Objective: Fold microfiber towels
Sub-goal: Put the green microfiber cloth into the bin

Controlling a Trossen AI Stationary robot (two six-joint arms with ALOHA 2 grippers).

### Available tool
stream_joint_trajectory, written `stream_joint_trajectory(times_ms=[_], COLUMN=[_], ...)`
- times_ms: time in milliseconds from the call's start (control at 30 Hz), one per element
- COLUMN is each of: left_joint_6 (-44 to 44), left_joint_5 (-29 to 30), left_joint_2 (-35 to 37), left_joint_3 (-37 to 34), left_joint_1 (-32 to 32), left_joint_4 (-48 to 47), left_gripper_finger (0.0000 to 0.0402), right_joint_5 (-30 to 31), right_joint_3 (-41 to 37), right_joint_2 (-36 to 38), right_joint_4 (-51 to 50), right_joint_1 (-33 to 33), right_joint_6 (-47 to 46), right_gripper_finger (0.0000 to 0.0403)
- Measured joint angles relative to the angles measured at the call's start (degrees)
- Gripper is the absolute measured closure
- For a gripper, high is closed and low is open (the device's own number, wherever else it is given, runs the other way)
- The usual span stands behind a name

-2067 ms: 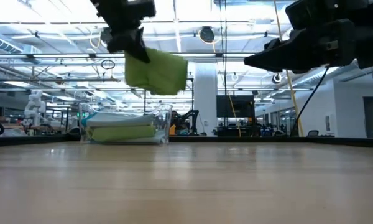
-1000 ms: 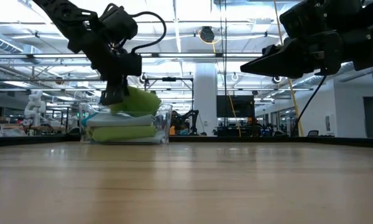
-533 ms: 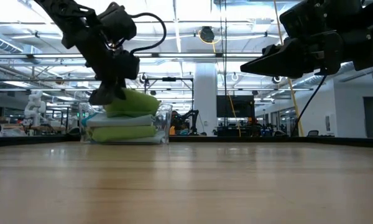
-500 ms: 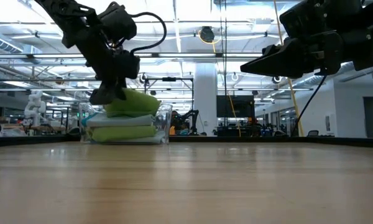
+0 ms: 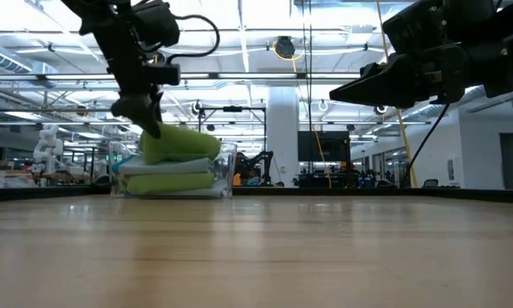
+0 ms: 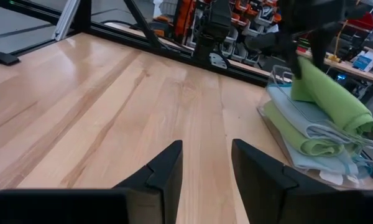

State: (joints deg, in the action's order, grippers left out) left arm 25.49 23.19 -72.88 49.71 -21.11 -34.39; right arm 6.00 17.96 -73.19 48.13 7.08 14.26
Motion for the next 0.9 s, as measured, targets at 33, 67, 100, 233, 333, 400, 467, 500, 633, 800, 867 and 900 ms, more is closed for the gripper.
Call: stream_joint_trajectory(times_ms=[33,67,100,233,333,400,467,500,633,800,867,900], left_joint_6=[-1.35,-2.70,-4.13,-8.08,-9.90,-11.13,-11.69,-11.33,-5.82,-10.48,-13.93,-15.06], left_joint_5=[-1.96,-4.28,-6.77,-14.68,-14.85,-14.83,-14.60,-13.53,-9.58,-13.78,-14.19,-14.17], left_joint_2=[0.00,-0.04,-0.04,-0.02,-0.02,-0.02,0.15,0.36,0.41,0.93,1.07,1.05], left_joint_3=[0.00,0.02,0.02,0.09,0.09,0.09,0.48,0.68,1.05,1.10,2.39,3.14], left_joint_1=[-0.39,-0.69,-0.93,-1.00,-0.75,-0.72,-0.65,-0.62,-0.15,-0.43,-0.81,-0.95], left_joint_4=[-0.72,-0.76,-0.72,0.10,0.03,0.22,-0.49,-1.10,-7.72,-8.57,-9.22,-9.39], left_gripper_finger=[0.0229,0.0229,0.0229,0.0229,0.0229,0.0229,0.0229,0.0229,0.0237,0.0269,0.0273,0.0273], right_joint_5=[-0.02,-0.02,-0.02,-0.02,-0.02,-0.02,0.00,0.00,-0.01,-0.02,-0.02,-0.02], right_joint_3=[0.00,0.00,0.00,0.00,0.00,0.00,0.00,0.00,0.00,0.00,0.00,0.00], right_joint_2=[0.00,0.00,0.00,0.00,0.00,0.00,0.00,0.00,0.00,0.00,0.00,0.00], right_joint_4=[-0.01,-0.01,0.01,0.01,0.01,0.01,0.01,0.01,0.01,-0.03,-0.03,-0.02], right_joint_1=[0.01,0.00,0.01,0.01,0.01,0.01,0.01,0.01,0.01,0.01,0.01,0.01], right_joint_6=[0.00,-0.03,-0.04,-0.04,-0.04,-0.04,-0.04,-0.04,-0.04,-0.02,0.00,0.00], right_gripper_finger=[0.0271,0.0271,0.0271,0.0271,0.0271,0.0271,0.0271,0.0271,0.0271,0.0271,0.0271,0.0271])
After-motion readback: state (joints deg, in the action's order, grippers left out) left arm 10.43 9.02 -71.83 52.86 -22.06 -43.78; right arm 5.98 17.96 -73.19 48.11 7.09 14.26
